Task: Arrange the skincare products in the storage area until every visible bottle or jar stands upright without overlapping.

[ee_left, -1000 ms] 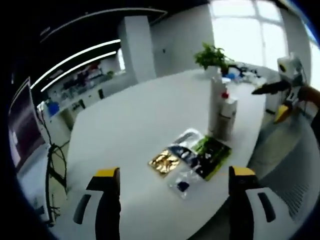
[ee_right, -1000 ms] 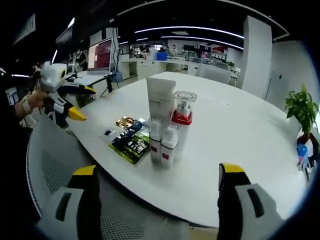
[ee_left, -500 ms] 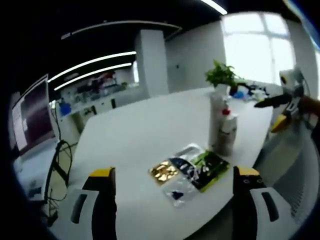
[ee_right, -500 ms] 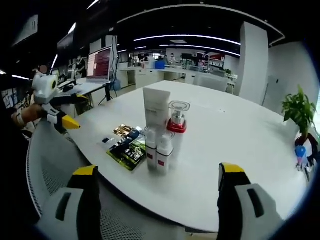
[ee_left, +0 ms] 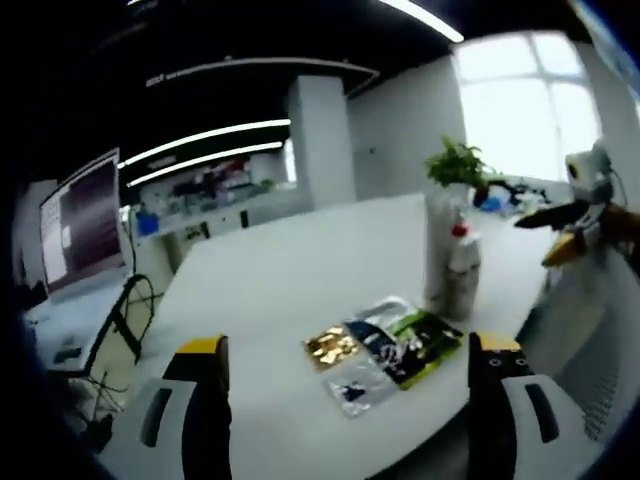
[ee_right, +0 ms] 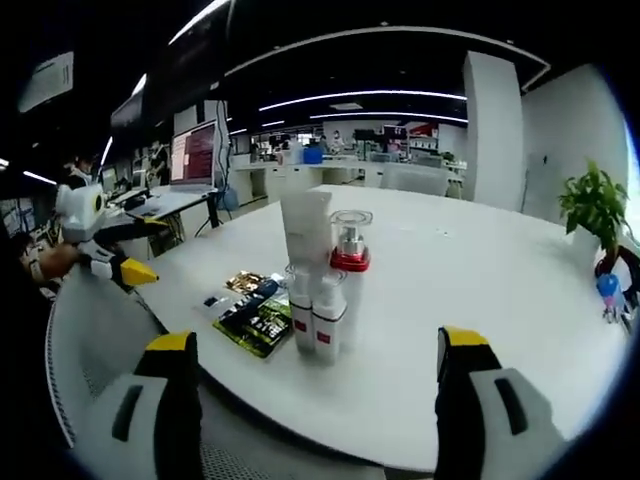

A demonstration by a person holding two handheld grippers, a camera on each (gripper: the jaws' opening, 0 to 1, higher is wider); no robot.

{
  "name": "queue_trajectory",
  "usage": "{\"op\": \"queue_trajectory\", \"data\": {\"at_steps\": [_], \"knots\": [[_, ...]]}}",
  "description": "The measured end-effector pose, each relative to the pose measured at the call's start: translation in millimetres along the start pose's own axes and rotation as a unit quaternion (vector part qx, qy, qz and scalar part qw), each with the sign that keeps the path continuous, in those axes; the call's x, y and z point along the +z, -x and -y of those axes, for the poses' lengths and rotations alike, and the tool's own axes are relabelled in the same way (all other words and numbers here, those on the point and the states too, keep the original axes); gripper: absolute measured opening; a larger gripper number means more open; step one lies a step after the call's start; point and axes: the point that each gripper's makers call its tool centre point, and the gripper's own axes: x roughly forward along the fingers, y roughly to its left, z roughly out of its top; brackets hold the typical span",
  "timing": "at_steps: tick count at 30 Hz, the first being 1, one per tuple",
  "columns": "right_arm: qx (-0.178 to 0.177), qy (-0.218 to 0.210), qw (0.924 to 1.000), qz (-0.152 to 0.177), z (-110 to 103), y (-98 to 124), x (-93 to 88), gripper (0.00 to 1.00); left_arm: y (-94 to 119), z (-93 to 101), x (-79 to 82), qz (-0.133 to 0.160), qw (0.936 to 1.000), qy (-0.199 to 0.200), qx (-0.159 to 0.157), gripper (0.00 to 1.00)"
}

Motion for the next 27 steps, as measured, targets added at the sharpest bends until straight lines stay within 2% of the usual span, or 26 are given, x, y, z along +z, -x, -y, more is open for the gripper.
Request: {"op": "queue_trajectory", "data": {"at_steps": [1,3,5,6,8,9,12,15,20,27], "knots": [[-0.008,0.012,0.9999,0.004,3,0,0.9,0.99,1,-0.9,-0.9,-0.004,1.0,-0.004,0.002,0.96],[-0.005,0.006,1.0,0.002,3,-2,-0.1,0.99,3,-5.1,4.9,0.011,0.9995,-0.024,0.017,0.96],[0.001,-0.003,1.0,0.002,2,-4,-0.8,0.99,3,-6.5,5.9,0.014,0.9996,-0.012,0.024,0.97],[0.002,-0.005,1.0,0.0,1,-5,-1.6,0.99,3,-8.6,3.1,0.008,0.9994,0.012,0.031,0.97],[0.002,0.001,1.0,-0.001,-1,-7,-2.5,0.99,3,-14.3,-3.6,-0.009,0.9984,0.034,0.045,0.97],[0.006,0.006,1.0,-0.004,-3,-8,-4.3,0.99,3,-18.3,-4.9,-0.01,0.9983,0.018,0.054,0.97],[0.013,0.016,0.9996,-0.019,-7,-11,-10.5,0.99,4,-16.8,-0.8,0.001,0.9985,0.016,0.052,0.97],[0.014,0.015,0.9996,-0.02,-6,-12,-11.0,0.99,2,-16.8,-6.4,-0.015,0.9984,0.019,0.05,0.97],[0.013,0.021,0.9992,-0.03,-6,-15,-15.2,0.99,3,-18.4,-5.5,-0.008,0.9985,0.022,0.05,0.97],[0.009,0.023,0.9993,-0.03,-5,-15,-14.5,0.99,3,-20.1,-9.0,-0.014,0.9982,0.029,0.05,0.97]]}}
